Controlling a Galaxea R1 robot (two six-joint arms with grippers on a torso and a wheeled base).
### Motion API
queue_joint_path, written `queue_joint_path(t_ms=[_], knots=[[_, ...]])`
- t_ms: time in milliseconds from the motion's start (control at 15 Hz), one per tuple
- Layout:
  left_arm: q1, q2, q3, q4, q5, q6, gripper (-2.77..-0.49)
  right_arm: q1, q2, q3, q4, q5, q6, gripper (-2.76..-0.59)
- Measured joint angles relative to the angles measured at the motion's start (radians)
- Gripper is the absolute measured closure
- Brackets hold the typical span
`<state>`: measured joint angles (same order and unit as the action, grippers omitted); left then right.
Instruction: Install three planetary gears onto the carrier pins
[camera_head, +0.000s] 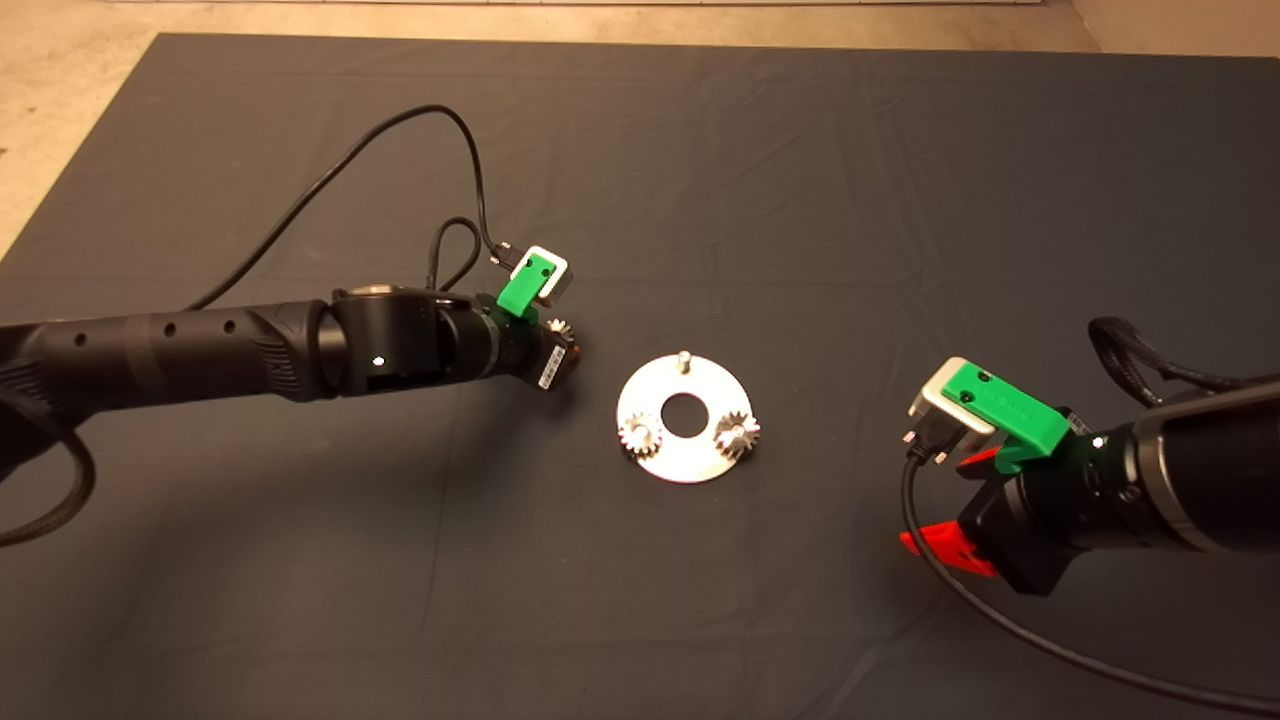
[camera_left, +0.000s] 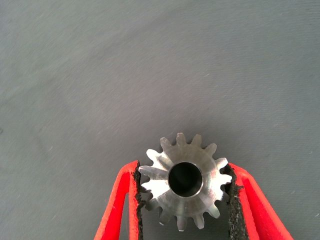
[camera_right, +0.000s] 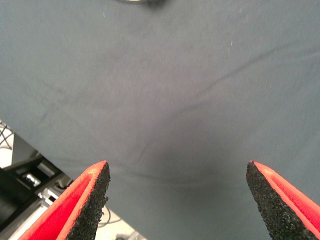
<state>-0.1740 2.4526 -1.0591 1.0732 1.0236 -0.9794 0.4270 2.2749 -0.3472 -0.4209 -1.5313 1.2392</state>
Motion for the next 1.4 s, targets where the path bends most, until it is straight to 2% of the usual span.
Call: queue_joint_path(t_ms=[67,133,267,400,467,533,600,667,867,1000,1133,1200,1400], knots=[[-0.001,0.012,0.000,0.000,0.003,0.003,-0.74,0.000,0.000,0.000,0.004,-0.002,-0.011,-2.02],[-0.001,0.021,0.000,-0.001,-0.004,0.015,-0.74,0.000,0.000,-0.001,0.004,0.000,-0.025,-2.02],[-0.001,0.012,0.000,-0.001,-0.001,0.028,-0.69,0.006,-0.003,-0.002,0.005,-0.001,-0.052,-2.02],[-0.001,0.005,0.001,-0.003,0.023,0.039,-0.68,0.006,-0.006,-0.004,0.007,-0.002,-0.072,-2.02],[-0.001,0.005,0.012,-0.003,0.045,0.051,-0.67,0.006,-0.006,-0.007,0.007,0.001,-0.083,-2.02],[-0.006,0.005,0.029,-0.009,0.081,0.058,-0.67,0.006,-0.007,-0.010,0.009,0.000,-0.088,-2.02],[-0.014,0.005,0.047,-0.032,0.111,0.063,-0.67,0.006,-0.008,-0.016,0.009,0.000,-0.091,-2.02],[-0.024,0.008,0.053,-0.061,0.125,0.072,-0.66,0.006,-0.009,-0.019,0.009,-0.001,-0.095,-2.02],[-0.054,0.020,0.053,-0.159,0.184,0.128,-0.66,0.005,-0.010,-0.023,0.009,0.000,-0.105,-2.02],[-0.079,0.029,0.059,-0.169,0.208,0.131,-0.66,0.005,-0.010,-0.023,0.009,0.000,-0.105,-2.02],[-0.095,0.042,0.066,-0.171,0.248,0.132,-0.65,-0.001,-0.012,-0.023,0.009,-0.001,-0.105,-2.02],[-0.099,0.049,0.067,-0.172,0.262,0.132,-0.65,-0.008,-0.016,-0.023,0.009,0.001,-0.105,-2.02],[-0.105,0.057,0.082,-0.173,0.267,0.132,-0.65,-0.030,-0.034,-0.023,0.010,-0.003,-0.105,-2.02]])
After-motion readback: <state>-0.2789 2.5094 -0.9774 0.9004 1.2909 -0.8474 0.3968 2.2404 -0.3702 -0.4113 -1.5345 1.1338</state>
